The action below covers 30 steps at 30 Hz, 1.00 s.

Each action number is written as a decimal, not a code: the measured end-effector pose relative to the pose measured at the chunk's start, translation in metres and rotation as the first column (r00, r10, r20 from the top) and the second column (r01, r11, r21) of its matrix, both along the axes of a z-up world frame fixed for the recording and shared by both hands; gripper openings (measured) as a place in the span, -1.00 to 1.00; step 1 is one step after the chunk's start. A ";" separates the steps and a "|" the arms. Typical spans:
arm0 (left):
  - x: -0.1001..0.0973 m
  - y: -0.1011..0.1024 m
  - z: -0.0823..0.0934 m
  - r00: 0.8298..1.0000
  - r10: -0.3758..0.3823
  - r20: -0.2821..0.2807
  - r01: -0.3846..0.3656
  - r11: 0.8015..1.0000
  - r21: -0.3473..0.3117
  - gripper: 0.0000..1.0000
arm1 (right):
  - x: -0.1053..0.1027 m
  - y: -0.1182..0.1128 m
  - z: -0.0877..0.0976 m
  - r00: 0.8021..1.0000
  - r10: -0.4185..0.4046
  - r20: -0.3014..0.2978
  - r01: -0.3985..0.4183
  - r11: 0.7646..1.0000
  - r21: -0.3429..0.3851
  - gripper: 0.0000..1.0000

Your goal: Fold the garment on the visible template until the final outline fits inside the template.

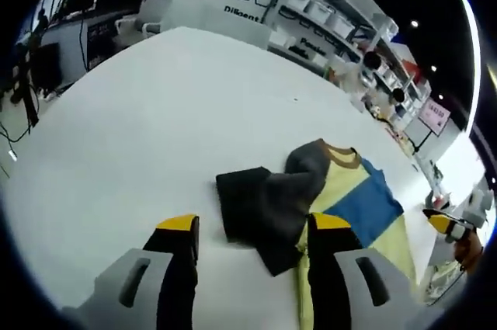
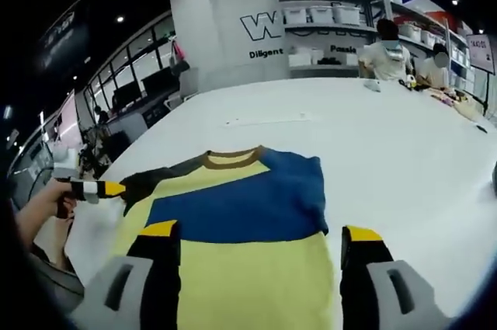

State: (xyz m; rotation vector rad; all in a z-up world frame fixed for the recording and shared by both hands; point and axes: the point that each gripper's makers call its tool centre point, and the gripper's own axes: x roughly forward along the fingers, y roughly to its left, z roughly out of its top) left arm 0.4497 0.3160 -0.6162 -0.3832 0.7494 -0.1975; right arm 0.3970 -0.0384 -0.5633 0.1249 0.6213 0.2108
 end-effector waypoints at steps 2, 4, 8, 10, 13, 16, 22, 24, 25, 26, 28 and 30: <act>0.000 0.003 -0.003 1.000 0.003 0.001 -0.003 1.000 -0.007 -0.04 | -0.001 -0.001 0.000 1.000 -0.004 -0.004 0.004 1.000 0.000 0.64; -0.002 0.002 -0.007 1.000 -0.022 -0.007 0.022 1.000 -0.001 -0.12 | -0.001 0.000 0.000 1.000 -0.003 -0.001 0.003 1.000 -0.001 0.62; -0.002 0.000 -0.009 1.000 -0.017 -0.008 0.017 0.999 -0.036 -0.46 | -0.001 0.003 0.000 1.000 0.001 -0.005 -0.001 1.000 -0.002 0.57; -0.002 -0.004 -0.012 1.000 -0.025 -0.014 0.025 0.998 -0.051 -0.53 | -0.001 0.006 -0.001 1.000 0.012 -0.010 -0.012 1.000 -0.002 0.53; -0.003 -0.010 -0.015 0.999 -0.033 -0.022 0.032 0.999 -0.036 -0.68 | -0.002 0.008 -0.002 1.000 0.017 -0.014 -0.018 1.000 -0.008 0.51; -0.002 -0.008 -0.017 0.999 -0.045 -0.026 0.045 0.999 -0.010 -0.85 | -0.002 0.010 -0.005 0.999 0.021 -0.024 -0.021 1.000 0.003 0.50; 0.000 -0.016 -0.008 0.998 -0.063 -0.007 0.063 0.998 -0.005 -1.00 | -0.005 0.012 -0.006 0.999 0.027 -0.033 -0.027 1.000 0.005 0.48; 0.001 -0.017 -0.003 0.998 -0.065 0.008 0.065 0.998 0.006 -1.00 | -0.006 0.013 -0.007 0.999 0.031 -0.034 -0.030 1.000 0.006 0.47; 0.003 -0.018 0.002 0.998 -0.065 0.018 0.065 0.998 0.007 -1.00 | -0.006 0.014 -0.007 0.999 0.032 -0.034 -0.032 0.999 0.006 0.46; 0.005 -0.020 0.007 0.997 -0.064 0.032 0.063 0.998 0.010 -1.00 | -0.007 0.014 -0.008 0.999 0.034 -0.036 -0.033 0.999 0.007 0.46; 0.009 -0.024 0.017 0.996 -0.070 0.056 0.069 0.997 0.019 -1.00 | -0.009 0.014 -0.010 0.998 0.035 -0.047 -0.035 0.999 0.009 0.42; 0.014 -0.031 0.028 0.993 -0.087 0.080 0.085 0.996 0.032 -1.00 | -0.011 0.017 -0.011 0.998 0.043 -0.055 -0.042 0.999 0.026 0.34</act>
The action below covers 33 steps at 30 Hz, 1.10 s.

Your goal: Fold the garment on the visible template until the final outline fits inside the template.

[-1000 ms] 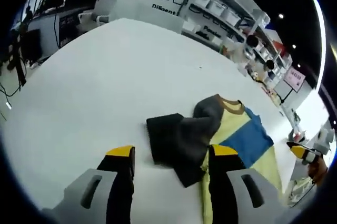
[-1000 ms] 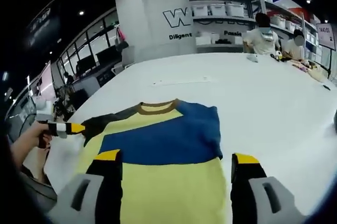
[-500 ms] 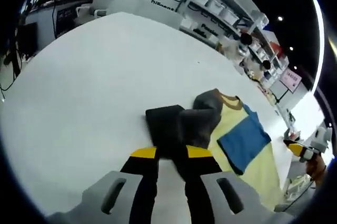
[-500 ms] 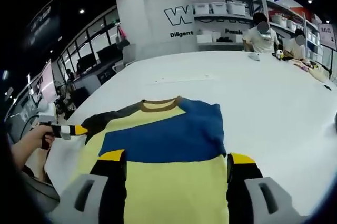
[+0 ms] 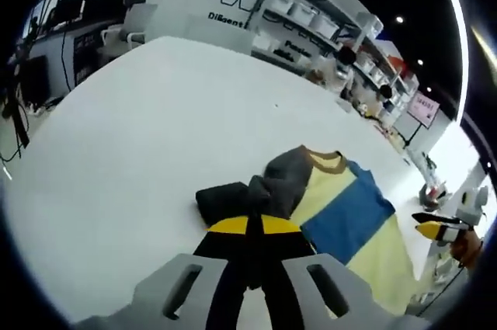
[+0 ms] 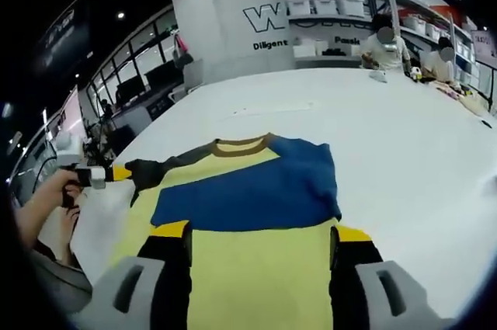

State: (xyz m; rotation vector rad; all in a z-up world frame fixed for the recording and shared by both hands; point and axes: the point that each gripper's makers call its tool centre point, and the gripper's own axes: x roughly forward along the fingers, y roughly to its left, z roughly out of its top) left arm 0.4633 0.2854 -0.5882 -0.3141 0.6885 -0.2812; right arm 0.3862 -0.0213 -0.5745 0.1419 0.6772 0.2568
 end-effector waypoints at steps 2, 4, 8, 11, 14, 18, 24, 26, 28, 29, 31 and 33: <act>0.004 -0.008 0.009 0.999 -0.025 0.030 0.024 1.000 0.018 -1.00 | -0.001 0.002 0.000 1.000 0.007 -0.003 -0.007 1.000 0.000 0.30; 0.007 -0.017 0.016 0.997 -0.060 0.050 0.058 0.998 0.039 -1.00 | -0.001 0.002 0.000 1.000 0.012 -0.002 -0.012 1.000 -0.006 0.32; 0.010 -0.035 0.023 0.990 -0.121 0.071 0.115 0.990 0.085 -1.00 | 0.001 0.006 0.004 1.000 0.021 0.009 -0.022 1.000 0.011 0.31; 0.010 -0.053 0.024 0.983 -0.169 0.075 0.160 0.981 0.110 -0.99 | 0.002 0.007 0.006 0.999 0.029 0.017 -0.029 1.000 0.010 0.35; 0.011 -0.065 0.023 0.978 -0.193 0.079 0.182 0.975 0.126 -0.99 | 0.002 0.008 0.006 0.999 0.035 0.020 -0.036 0.999 0.011 0.37; 0.009 -0.081 0.021 0.971 -0.222 0.083 0.211 0.969 0.132 -0.99 | 0.000 0.010 0.003 0.999 0.045 0.007 -0.045 0.999 0.008 0.36; 0.003 -0.102 0.009 0.961 -0.265 0.081 0.254 0.959 0.129 -1.00 | -0.002 0.013 0.002 0.999 0.049 0.002 -0.049 0.999 0.008 0.34; 0.001 -0.107 0.004 0.960 -0.272 0.071 0.262 0.957 0.123 -0.99 | -0.001 0.013 0.002 0.999 0.047 0.005 -0.047 0.999 0.008 0.34; 0.000 -0.110 -0.001 0.959 -0.277 0.060 0.268 0.956 0.123 -0.99 | -0.001 0.014 0.001 0.999 0.047 0.002 -0.047 0.999 0.009 0.34; -0.001 -0.112 -0.004 0.958 -0.283 0.054 0.275 0.953 0.126 -0.99 | -0.001 0.014 0.001 0.999 0.046 0.001 -0.046 0.999 0.009 0.33; -0.002 -0.115 -0.009 0.956 -0.288 0.048 0.280 0.951 0.128 -0.99 | -0.001 0.014 0.001 0.999 0.046 -0.001 -0.046 0.999 0.008 0.33; -0.004 -0.118 -0.016 0.956 -0.292 0.029 0.286 0.950 0.123 -0.99 | 0.000 0.013 0.001 0.999 0.044 0.001 -0.044 0.999 0.008 0.33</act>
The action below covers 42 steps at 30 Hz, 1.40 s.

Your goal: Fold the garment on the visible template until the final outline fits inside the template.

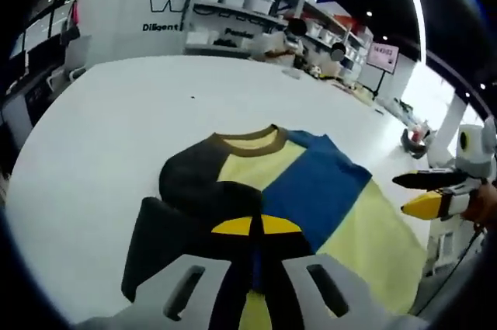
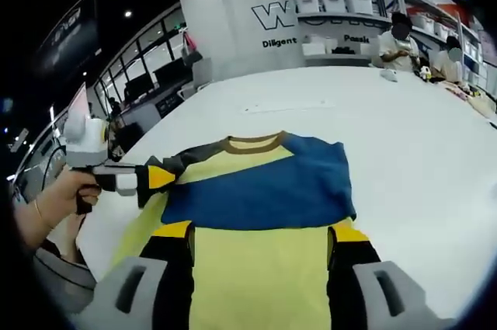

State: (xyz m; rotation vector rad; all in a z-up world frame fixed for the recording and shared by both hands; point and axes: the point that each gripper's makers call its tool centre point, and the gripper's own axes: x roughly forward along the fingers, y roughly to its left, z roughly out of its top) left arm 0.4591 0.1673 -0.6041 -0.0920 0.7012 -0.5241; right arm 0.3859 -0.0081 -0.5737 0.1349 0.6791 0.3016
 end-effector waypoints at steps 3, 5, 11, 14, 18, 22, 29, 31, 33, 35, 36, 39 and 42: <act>-0.002 -0.002 -0.006 1.000 0.001 -0.013 0.000 1.000 0.005 -0.99 | 0.000 0.000 0.000 1.000 -0.003 -0.001 0.003 1.000 0.003 0.32; -0.003 -0.003 -0.011 1.000 -0.002 -0.022 0.003 1.000 0.014 -0.99 | 0.000 0.001 -0.002 1.000 -0.001 -0.005 0.001 1.000 0.003 0.31; -0.008 -0.007 -0.024 0.999 -0.016 -0.048 0.018 0.999 0.047 -1.00 | -0.002 0.006 -0.007 1.000 0.020 -0.018 -0.020 1.000 -0.013 0.31; -0.011 -0.006 -0.029 0.998 -0.017 -0.061 0.021 0.998 0.066 -1.00 | -0.003 0.007 -0.008 1.000 0.024 -0.019 -0.024 1.000 -0.010 0.32; -0.012 -0.005 -0.033 0.998 -0.006 -0.069 0.011 0.998 0.069 -1.00 | -0.004 0.007 -0.008 0.999 0.026 -0.022 -0.026 1.000 -0.013 0.32; -0.011 -0.008 -0.034 0.998 -0.021 -0.053 0.026 0.994 0.106 -0.99 | -0.006 0.008 -0.010 0.999 0.031 -0.028 -0.032 0.999 -0.019 0.32; -0.008 -0.007 -0.015 1.000 -0.025 -0.011 0.026 0.997 0.075 -0.98 | -0.007 0.012 -0.011 0.999 0.039 -0.033 -0.040 0.999 -0.021 0.33; -0.007 -0.005 -0.001 1.000 -0.023 0.018 0.022 0.998 0.060 -0.93 | -0.006 0.013 -0.010 0.999 0.040 -0.030 -0.041 0.999 -0.021 0.34; -0.004 0.000 0.009 0.999 -0.018 0.049 0.015 0.998 0.062 -0.88 | -0.005 0.014 -0.008 0.999 0.041 -0.026 -0.042 0.999 -0.020 0.34; -0.001 0.008 0.021 0.997 0.004 0.081 -0.009 0.998 0.054 -0.76 | -0.004 0.015 -0.007 0.999 0.045 -0.022 -0.045 0.999 -0.020 0.35; 0.000 0.012 0.024 0.996 0.010 0.088 -0.015 0.998 0.054 -0.71 | -0.004 0.016 -0.006 0.999 0.046 -0.021 -0.047 0.999 -0.019 0.35; 0.005 0.029 0.032 0.993 0.043 0.110 -0.049 0.997 0.057 -0.56 | -0.004 0.018 -0.007 0.998 0.052 -0.021 -0.052 0.998 -0.022 0.36; 0.006 0.043 0.031 0.992 0.060 0.107 -0.066 0.996 0.060 -0.41 | -0.005 0.020 -0.006 0.998 0.059 -0.022 -0.060 0.998 -0.025 0.38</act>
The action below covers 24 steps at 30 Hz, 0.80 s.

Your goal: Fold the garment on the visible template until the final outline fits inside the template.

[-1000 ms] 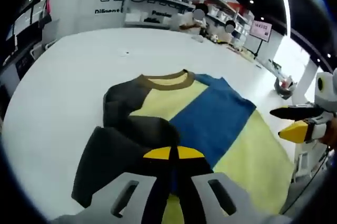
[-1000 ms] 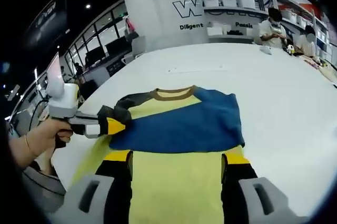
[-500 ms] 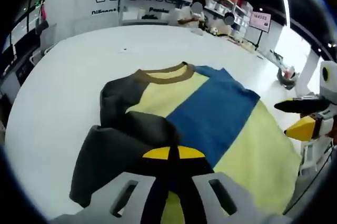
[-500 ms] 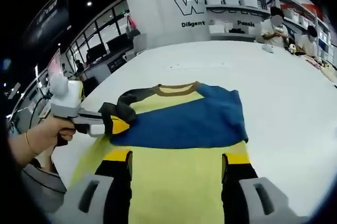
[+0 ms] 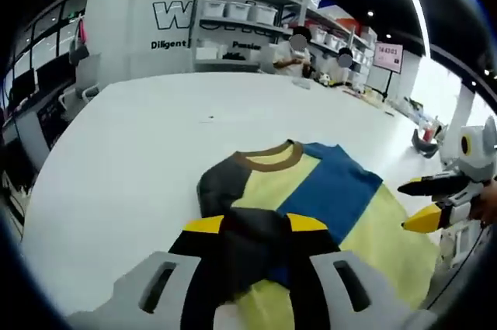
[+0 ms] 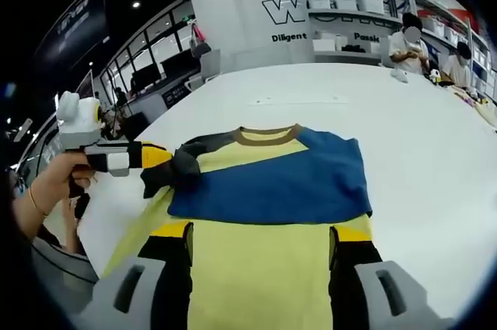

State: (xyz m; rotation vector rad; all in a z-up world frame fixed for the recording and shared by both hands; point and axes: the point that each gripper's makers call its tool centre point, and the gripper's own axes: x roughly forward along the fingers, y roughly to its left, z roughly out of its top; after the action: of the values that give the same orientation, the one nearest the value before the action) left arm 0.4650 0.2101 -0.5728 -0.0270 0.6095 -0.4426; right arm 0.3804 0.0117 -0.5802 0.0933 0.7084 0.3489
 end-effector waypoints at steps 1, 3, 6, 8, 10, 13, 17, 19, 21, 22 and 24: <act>0.000 0.004 -0.001 1.000 0.006 0.001 -0.006 1.000 0.000 -0.37 | 0.000 0.000 0.000 1.000 0.003 0.000 -0.003 1.000 -0.002 0.39; -0.001 0.013 -0.003 1.000 0.016 0.003 -0.016 1.000 -0.007 -0.30 | -0.001 0.001 0.003 1.000 0.006 0.009 -0.006 1.000 -0.002 0.40; -0.002 0.022 -0.013 1.000 0.024 -0.011 -0.024 1.000 -0.010 -0.09 | -0.001 0.002 0.005 1.000 0.010 0.024 -0.010 1.000 -0.004 0.46; -0.005 0.024 -0.021 0.999 0.015 -0.033 -0.015 1.000 -0.002 0.03 | -0.001 0.002 0.006 1.000 0.013 0.026 -0.013 1.000 -0.005 0.49; -0.007 0.024 -0.028 0.999 0.010 -0.047 -0.011 1.000 -0.020 0.09 | -0.001 0.002 0.005 1.000 0.014 0.026 -0.014 1.000 -0.005 0.49; -0.008 0.023 -0.035 0.997 0.015 -0.075 -0.020 0.998 -0.060 0.10 | -0.003 0.001 0.004 1.000 0.016 0.020 -0.016 1.000 -0.008 0.50; -0.008 0.028 -0.041 0.994 0.024 -0.104 -0.031 0.997 -0.068 0.07 | -0.005 -0.003 0.002 1.000 0.007 0.015 -0.007 1.000 -0.009 0.50; -0.008 0.029 -0.041 0.994 0.028 -0.110 -0.037 0.996 -0.082 0.06 | -0.006 -0.004 0.002 1.000 0.004 0.012 -0.004 1.000 -0.010 0.50; -0.008 0.030 -0.041 0.992 0.038 -0.117 -0.050 0.994 -0.099 0.06 | -0.007 -0.004 0.001 1.000 0.002 0.009 -0.002 1.000 -0.010 0.50; -0.008 0.031 -0.043 0.988 0.056 -0.142 -0.075 0.989 -0.131 0.06 | -0.007 -0.005 -0.001 1.000 0.000 0.003 0.000 1.000 -0.009 0.50; -0.010 0.039 -0.046 0.987 0.069 -0.147 -0.087 0.990 -0.114 0.04 | -0.008 -0.004 -0.001 1.000 0.001 -0.002 -0.001 1.000 -0.011 0.50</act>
State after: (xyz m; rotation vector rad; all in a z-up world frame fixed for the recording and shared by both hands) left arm 0.4551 0.2487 -0.6188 -0.1981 0.7191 -0.4029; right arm 0.3720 0.0072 -0.5815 0.0829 0.7126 0.3464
